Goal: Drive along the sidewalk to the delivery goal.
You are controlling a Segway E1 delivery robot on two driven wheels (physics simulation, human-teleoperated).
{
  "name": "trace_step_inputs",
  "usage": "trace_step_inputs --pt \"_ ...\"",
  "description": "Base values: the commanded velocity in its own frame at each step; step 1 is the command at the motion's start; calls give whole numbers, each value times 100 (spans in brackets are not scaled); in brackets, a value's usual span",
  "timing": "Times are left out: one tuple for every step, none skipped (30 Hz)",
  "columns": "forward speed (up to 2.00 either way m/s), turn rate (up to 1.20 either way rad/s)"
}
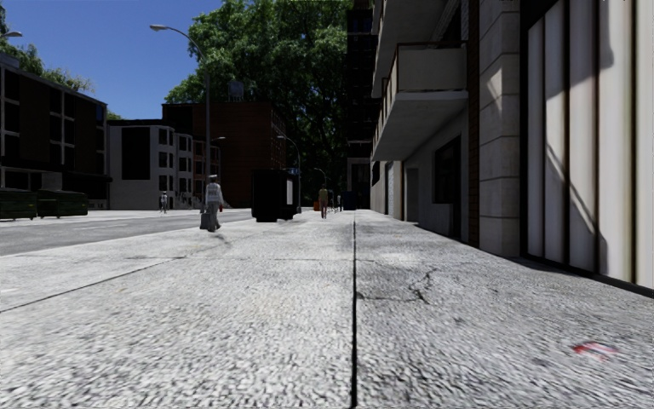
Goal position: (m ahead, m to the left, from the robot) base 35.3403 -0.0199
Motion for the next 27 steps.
trace_step_inputs --pt "200 0" --pt "200 0" --pt "200 0" --pt "200 0" --pt "200 0" --pt "200 0" --pt "200 0" --pt "200 0" --pt "200 0" --pt "200 0" --pt "200 0" --pt "200 0" --pt "200 0" --pt "200 0" --pt "200 0" --pt "200 0" --pt "200 0" --pt "200 0" --pt "200 0" --pt "200 0" --pt "200 0" --pt "200 0" --pt "200 0" --pt "200 0" --pt "200 0" --pt "200 0" --pt "200 0"
